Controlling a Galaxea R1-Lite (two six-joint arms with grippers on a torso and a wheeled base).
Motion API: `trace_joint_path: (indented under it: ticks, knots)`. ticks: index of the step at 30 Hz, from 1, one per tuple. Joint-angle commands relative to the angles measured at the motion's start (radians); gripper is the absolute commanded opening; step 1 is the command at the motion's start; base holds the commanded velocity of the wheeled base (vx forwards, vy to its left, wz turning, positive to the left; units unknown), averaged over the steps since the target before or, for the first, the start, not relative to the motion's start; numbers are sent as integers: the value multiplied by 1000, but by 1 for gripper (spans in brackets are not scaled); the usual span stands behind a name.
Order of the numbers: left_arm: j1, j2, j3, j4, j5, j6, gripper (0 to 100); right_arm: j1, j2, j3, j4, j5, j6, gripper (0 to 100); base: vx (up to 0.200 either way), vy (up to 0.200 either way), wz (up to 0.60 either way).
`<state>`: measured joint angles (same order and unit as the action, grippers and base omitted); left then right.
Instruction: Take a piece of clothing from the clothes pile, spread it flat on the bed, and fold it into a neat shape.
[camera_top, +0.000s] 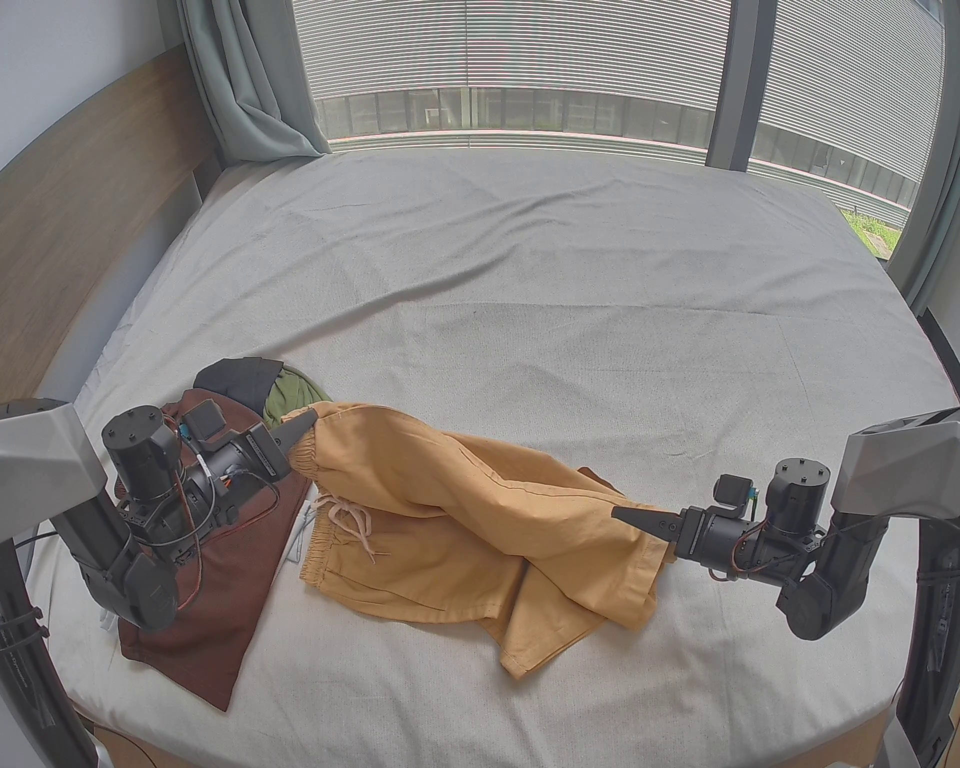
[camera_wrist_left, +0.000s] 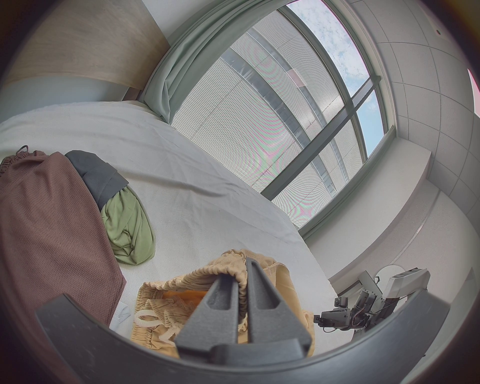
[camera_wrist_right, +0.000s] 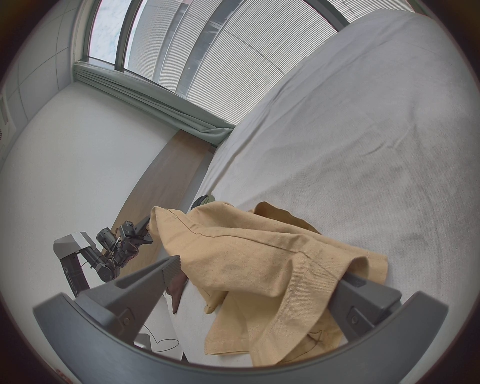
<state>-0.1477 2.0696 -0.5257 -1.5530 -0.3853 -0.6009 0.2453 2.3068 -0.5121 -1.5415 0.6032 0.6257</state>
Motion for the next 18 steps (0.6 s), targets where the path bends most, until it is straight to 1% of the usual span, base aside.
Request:
trace_joint_path:
  ticks: [1, 3, 11, 16, 18]
  knots:
    - [2, -2, -2, -2, 0, 0, 0, -4, 36, -3, 0, 1, 5, 100, 0, 0, 0]
    - [0, -2, -2, -2, 0, 0, 0, -12, 37, -17, -2, 3, 8, 100, 0, 0, 0]
    - [-1, -2, 0, -2, 0, 0, 0, -1, 39, -69, -2, 1, 54, 100, 0, 0, 0]
    - [-1, -2, 0, -2, 0, 0, 0, 2, 56, -82, -3, 1, 54, 100, 0, 0, 0]
    - [-1, -2, -2, -2, 0, 0, 0, 2, 62, -89, -3, -11, 55, 100, 0, 0, 0]
